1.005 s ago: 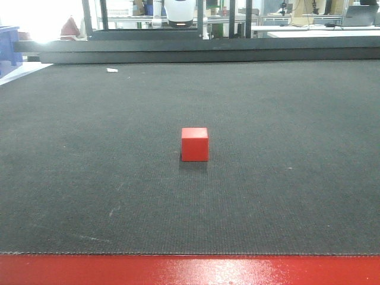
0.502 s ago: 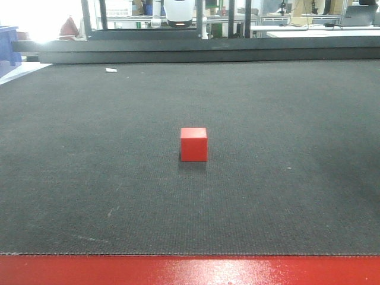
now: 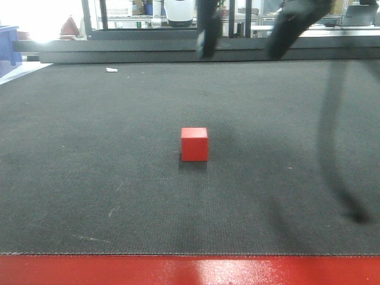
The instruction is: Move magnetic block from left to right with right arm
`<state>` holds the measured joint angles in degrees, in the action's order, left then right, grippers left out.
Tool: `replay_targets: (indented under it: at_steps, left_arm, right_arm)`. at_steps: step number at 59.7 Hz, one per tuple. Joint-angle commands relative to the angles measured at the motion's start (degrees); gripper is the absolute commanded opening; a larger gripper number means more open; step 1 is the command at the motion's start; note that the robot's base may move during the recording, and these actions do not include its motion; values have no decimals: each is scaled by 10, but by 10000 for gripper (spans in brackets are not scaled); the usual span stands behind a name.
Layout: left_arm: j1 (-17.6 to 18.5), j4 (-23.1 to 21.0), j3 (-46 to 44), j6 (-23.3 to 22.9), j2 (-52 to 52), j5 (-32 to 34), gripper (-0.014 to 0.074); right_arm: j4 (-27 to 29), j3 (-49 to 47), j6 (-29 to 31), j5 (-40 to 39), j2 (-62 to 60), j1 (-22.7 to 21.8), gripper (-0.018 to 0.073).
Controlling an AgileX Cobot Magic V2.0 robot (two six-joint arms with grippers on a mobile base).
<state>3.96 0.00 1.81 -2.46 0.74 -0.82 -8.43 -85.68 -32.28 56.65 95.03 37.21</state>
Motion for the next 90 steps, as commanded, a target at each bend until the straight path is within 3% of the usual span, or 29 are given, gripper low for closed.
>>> replay_targets:
  at_steps: [1, 16, 58, 63, 78, 90]
  left_arm:
    - [2, 0, 6, -2, 8, 51, -116]
    - [2, 0, 6, -2, 8, 51, -116]
    - [2, 0, 6, -2, 8, 51, -116]
    - [2, 0, 6, -2, 8, 51, -116]
    - [2, 0, 6, -2, 8, 51, -116]
    - [2, 0, 6, -2, 8, 51, -116]
  right_arm:
    - [-21, -65, -21, 6, 23, 15, 612]
    - [-22, -131, -62, 16, 110, 26, 612]
    - [-27, -133, -92, -45, 210, 6, 606]
    - [-27, -133, -92, -37, 213, 4, 544]
    - [-26, -133, -84, -24, 214, 4, 144]
    - [-26, -154, -47, -19, 187, 1, 120]
